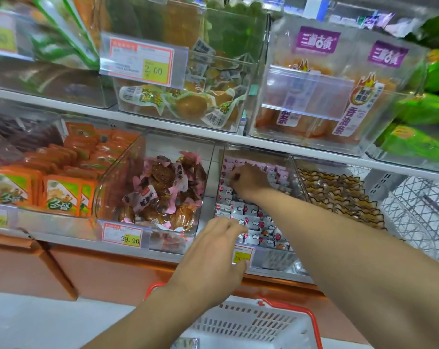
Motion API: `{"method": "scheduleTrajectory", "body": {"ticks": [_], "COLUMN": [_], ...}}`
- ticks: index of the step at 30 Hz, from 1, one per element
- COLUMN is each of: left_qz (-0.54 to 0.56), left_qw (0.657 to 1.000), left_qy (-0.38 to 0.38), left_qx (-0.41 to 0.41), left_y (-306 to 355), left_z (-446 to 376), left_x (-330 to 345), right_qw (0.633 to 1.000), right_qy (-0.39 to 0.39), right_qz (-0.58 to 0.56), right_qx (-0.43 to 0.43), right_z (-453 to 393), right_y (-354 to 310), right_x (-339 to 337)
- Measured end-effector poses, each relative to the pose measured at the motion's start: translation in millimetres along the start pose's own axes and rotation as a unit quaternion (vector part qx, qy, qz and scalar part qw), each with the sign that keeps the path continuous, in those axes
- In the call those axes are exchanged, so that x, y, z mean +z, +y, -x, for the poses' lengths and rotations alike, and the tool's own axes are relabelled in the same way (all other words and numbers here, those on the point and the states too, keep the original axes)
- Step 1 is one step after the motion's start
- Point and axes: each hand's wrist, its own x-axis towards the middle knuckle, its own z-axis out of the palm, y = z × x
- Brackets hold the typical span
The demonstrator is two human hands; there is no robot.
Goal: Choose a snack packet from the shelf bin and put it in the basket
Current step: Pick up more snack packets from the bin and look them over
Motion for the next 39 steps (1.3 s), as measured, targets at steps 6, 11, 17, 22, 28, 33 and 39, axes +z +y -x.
{"method": "scheduleTrajectory", "body": {"ticks": [6, 11, 17, 22, 28, 33, 39], "left_qz": [0.008, 0.141, 0.289, 0.35, 0.547, 0.642, 0.665], "left_qw": [0.999, 0.975, 0.924, 0.892, 0.767, 0.683, 0.658], "left_qy": [0.037, 0.117, 0.084, 0.04, 0.047, 0.065, 0.074], "left_qx": [-0.003, -0.122, -0.237, -0.282, -0.333, -0.342, -0.346], "left_y": [2, 8, 8, 2, -3, -3, 1], "left_z": [-2, -6, -5, 4, 8, 9, 10], "left_x": [-5, -17, -28, -25, -27, -23, -15], "right_qw": [0.945, 0.755, 0.701, 0.648, 0.658, 0.676, 0.685], "right_qy": [0.188, 0.254, 0.108, 0.046, -0.027, -0.033, -0.03], "right_qz": [-0.256, -0.581, -0.682, -0.732, -0.722, -0.712, -0.713], "right_qx": [0.083, 0.166, 0.177, 0.203, 0.21, 0.188, 0.144], "right_z": [18, 78, 173, 198, 207, 211, 218], "right_y": [-11, -6, 6, 23, 37, 43, 45], "right_x": [-15, -48, -40, -22, -24, -26, -34]}}
